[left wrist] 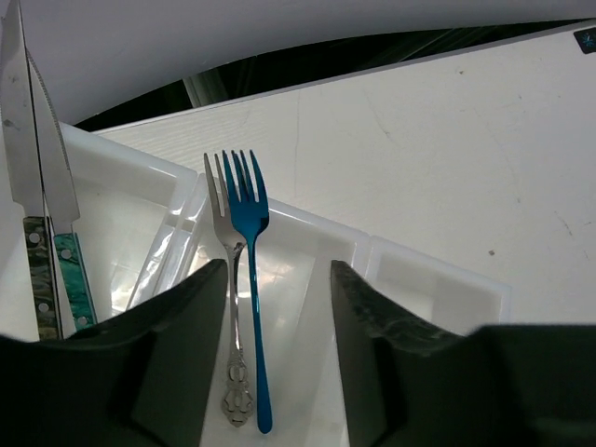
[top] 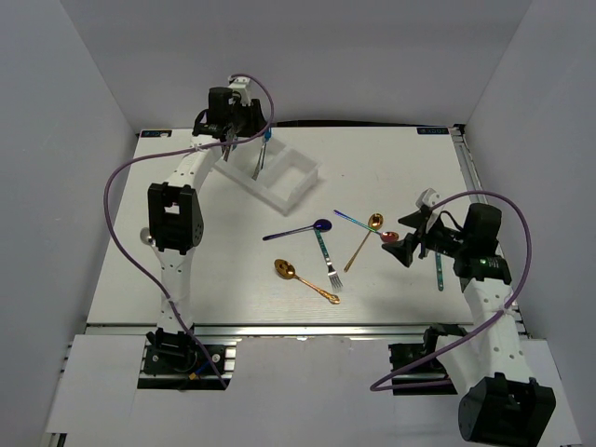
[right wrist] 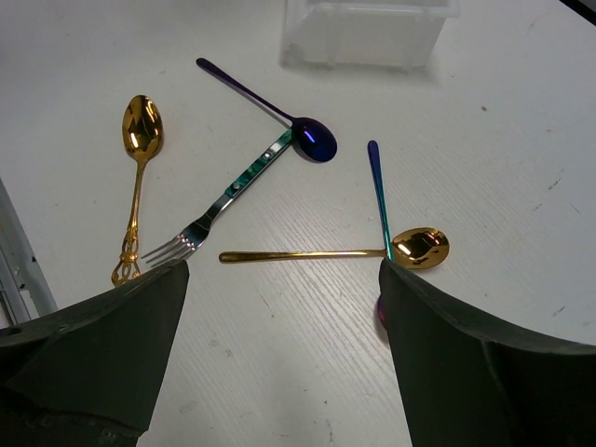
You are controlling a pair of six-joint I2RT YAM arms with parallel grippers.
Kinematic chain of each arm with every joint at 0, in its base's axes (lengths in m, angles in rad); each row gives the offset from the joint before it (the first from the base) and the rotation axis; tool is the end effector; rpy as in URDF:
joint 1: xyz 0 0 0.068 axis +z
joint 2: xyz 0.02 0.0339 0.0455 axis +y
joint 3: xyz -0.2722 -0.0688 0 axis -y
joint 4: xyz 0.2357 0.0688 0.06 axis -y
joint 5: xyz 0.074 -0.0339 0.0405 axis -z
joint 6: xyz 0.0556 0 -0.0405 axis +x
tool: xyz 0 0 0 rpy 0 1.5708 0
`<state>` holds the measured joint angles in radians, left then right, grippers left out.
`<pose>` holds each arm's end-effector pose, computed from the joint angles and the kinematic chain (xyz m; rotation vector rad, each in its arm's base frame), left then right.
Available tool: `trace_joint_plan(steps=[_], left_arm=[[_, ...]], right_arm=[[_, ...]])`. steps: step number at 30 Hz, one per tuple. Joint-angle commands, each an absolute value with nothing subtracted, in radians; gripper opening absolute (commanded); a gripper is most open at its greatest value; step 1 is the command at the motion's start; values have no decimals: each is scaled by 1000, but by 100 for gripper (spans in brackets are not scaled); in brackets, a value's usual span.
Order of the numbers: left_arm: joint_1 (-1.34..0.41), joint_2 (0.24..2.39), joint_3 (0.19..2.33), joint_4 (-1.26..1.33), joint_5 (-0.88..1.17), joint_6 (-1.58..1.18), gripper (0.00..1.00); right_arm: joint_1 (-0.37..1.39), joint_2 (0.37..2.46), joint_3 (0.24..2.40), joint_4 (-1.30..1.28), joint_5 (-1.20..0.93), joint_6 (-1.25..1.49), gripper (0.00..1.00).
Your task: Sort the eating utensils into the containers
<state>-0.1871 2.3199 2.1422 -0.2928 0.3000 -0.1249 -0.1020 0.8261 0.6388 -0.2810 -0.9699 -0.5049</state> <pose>0.5484 -0.1205 0.2726 0.2532 2.0397 -0.5006 0.1761 0.0281 0.2811 -0.9190 1.6248 0.5667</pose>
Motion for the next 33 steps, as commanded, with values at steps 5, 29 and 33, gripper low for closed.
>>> trace_joint_plan(steps=[5, 29, 33], left_arm=[[-190, 2206, 2143, -307, 302, -161, 77], [-153, 922, 672, -6, 419, -267, 98], [-153, 885, 655, -8, 390, -249, 98]], right_arm=[[-130, 821, 620, -236, -991, -480, 89], [543, 1416, 1081, -419, -131, -310, 89], [624, 1589, 1165, -419, -67, -255, 89]])
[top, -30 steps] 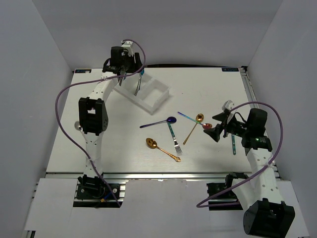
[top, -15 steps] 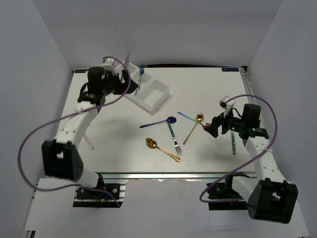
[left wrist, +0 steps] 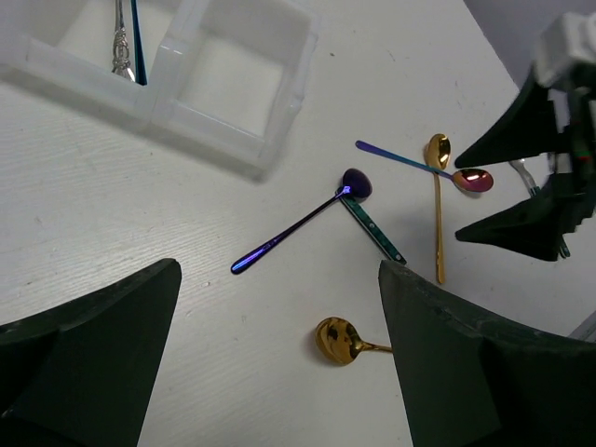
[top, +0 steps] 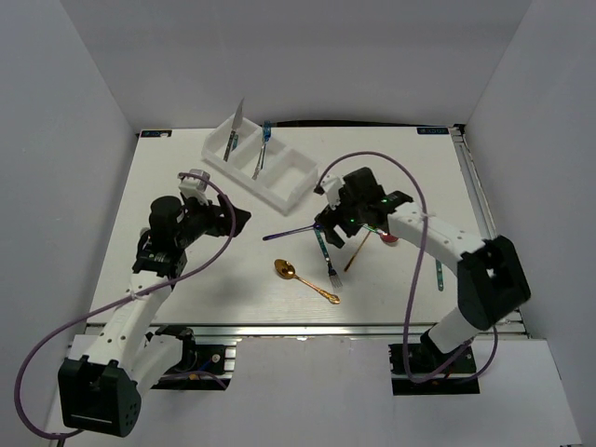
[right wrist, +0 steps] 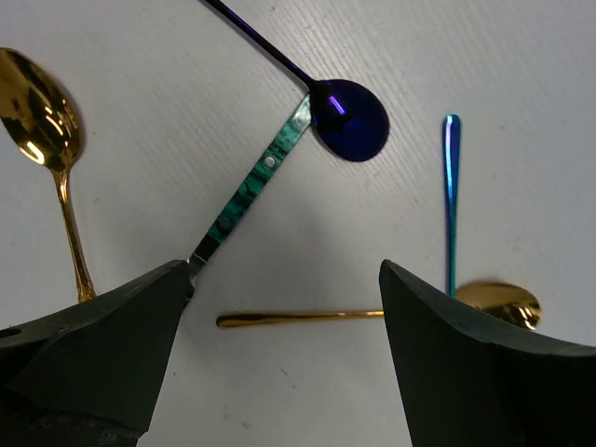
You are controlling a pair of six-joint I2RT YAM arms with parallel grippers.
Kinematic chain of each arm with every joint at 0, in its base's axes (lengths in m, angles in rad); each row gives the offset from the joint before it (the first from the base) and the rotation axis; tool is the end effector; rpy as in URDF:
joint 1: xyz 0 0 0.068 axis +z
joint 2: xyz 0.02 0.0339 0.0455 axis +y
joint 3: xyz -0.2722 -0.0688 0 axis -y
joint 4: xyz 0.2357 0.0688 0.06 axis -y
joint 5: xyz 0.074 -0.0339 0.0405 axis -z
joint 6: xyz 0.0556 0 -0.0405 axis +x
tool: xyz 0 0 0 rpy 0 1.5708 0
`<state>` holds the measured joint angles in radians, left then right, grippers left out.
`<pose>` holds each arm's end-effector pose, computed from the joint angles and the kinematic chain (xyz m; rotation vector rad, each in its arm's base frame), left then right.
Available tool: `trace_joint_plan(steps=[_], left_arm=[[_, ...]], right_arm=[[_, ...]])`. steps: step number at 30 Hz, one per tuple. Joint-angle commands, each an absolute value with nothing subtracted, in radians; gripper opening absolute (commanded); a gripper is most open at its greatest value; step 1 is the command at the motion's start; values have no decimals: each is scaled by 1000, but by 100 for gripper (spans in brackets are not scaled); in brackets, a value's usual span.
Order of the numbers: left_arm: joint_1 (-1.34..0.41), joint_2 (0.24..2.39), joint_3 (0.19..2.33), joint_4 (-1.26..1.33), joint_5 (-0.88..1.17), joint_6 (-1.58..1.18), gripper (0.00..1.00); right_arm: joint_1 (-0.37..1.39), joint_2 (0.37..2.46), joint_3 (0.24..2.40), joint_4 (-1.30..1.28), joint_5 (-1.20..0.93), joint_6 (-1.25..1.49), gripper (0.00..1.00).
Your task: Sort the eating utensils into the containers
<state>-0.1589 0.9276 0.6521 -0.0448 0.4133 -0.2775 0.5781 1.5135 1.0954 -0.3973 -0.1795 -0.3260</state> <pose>0.2122 -0.0566 0.2856 0.1744 1.9136 -0.6858 0.2730 0.1900 0.2507 -1.1224 2.1158 0.3331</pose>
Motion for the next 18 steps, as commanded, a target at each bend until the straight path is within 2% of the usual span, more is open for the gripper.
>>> trace_joint_plan(steps=[1, 5, 9, 18], left_arm=[[-153, 884, 655, -8, 390, -249, 98], [-153, 879, 663, -28, 351, -230, 98], [-153, 868, 661, -32, 344, -230, 98], [-153, 859, 661, -34, 347, -232, 98]], right_arm=[[632, 1617, 1184, -423, -83, -244, 89], [669, 1744, 1265, -450, -48, -201, 89], [678, 1787, 1285, -443, -18, -190, 88], [727, 1864, 1259, -454, -35, -189, 74]])
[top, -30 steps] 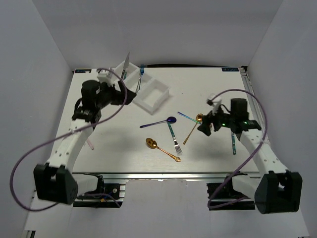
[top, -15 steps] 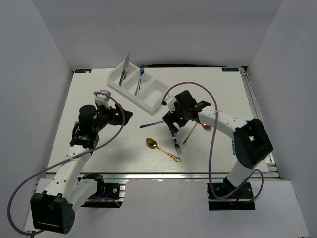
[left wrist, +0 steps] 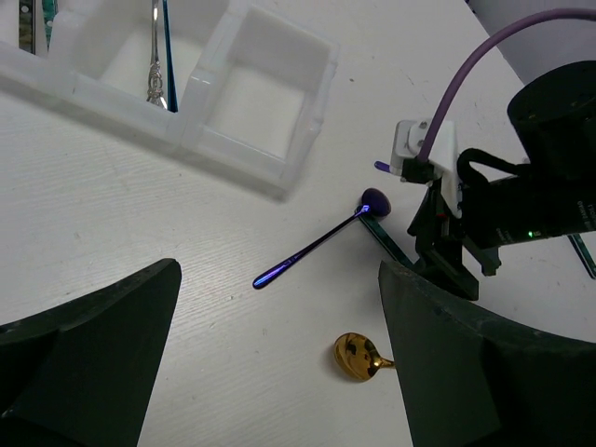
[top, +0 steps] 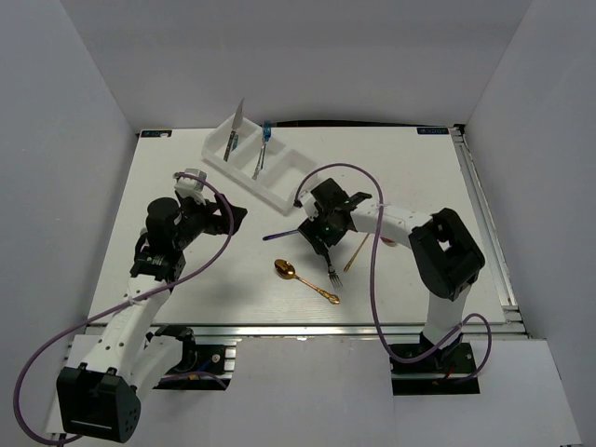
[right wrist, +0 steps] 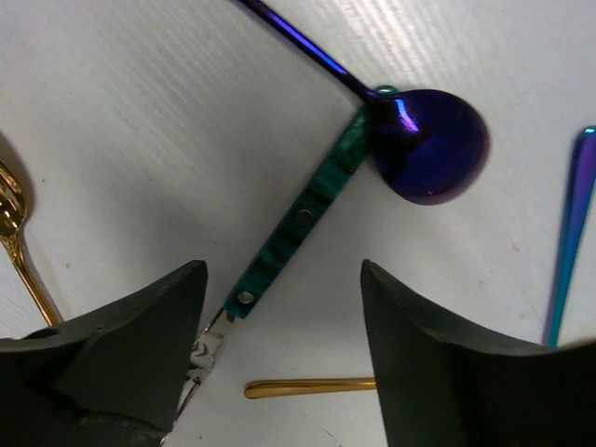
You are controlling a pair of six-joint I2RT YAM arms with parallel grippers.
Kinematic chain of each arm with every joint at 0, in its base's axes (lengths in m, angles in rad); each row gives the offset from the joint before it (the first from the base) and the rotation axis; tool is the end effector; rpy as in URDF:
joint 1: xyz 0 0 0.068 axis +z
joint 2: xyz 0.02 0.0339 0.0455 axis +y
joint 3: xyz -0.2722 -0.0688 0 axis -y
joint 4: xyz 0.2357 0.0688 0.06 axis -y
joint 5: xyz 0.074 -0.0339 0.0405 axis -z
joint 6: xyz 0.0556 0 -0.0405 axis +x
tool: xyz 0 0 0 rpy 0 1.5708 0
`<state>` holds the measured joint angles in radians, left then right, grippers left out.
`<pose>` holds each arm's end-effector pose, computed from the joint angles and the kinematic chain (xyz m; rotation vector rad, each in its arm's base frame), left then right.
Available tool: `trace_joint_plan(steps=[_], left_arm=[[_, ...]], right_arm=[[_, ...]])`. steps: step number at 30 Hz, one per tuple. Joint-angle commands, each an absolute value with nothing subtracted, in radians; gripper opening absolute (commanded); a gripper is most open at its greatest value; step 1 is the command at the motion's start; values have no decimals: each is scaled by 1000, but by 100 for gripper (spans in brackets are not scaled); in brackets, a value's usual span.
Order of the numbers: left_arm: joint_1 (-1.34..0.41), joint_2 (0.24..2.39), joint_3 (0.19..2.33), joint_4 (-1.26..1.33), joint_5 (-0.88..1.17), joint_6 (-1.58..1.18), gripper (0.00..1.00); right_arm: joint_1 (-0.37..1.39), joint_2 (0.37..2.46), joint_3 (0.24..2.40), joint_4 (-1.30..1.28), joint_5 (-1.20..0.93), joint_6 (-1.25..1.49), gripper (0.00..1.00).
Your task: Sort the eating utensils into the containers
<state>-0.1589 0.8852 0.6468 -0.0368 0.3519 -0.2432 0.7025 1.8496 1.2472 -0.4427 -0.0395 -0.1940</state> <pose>0.2066 -0.0525 0.2925 0.1712 1.8639 -0.6035 0.2948 0.2525 0.1790 -1.1538 2.3670 0.2286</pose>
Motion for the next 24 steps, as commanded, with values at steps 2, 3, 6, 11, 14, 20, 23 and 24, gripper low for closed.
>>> trace_joint_plan(steps=[2, 3, 6, 11, 14, 20, 23, 24], left_arm=[[-153, 858, 663, -34, 350, -230, 98], [-153, 859, 663, -35, 351, -232, 98], [-153, 854, 663, -35, 354, -233, 98], [-153, 854, 661, -34, 360, -236, 98], [-153, 854, 661, -35, 360, -238, 98], [-153, 851, 658, -34, 357, -238, 98], [-153, 851, 658, -32, 359, -238, 98], [-153, 851, 658, -31, 360, -241, 98]], right_arm=[[732, 1862, 1238, -457, -37, -190, 70], [733, 1859, 1230, -460, -38, -195, 68], [735, 1847, 1200, -454, -34, -206, 62], [735, 1841, 1161, -449, -61, -215, 54], [733, 1847, 1154, -454, -83, -219, 49], [735, 1829, 1135, -456, -81, -235, 26], [732, 1796, 1135, -463, -75, -244, 14], [729, 1787, 1138, -465, -83, -244, 10]])
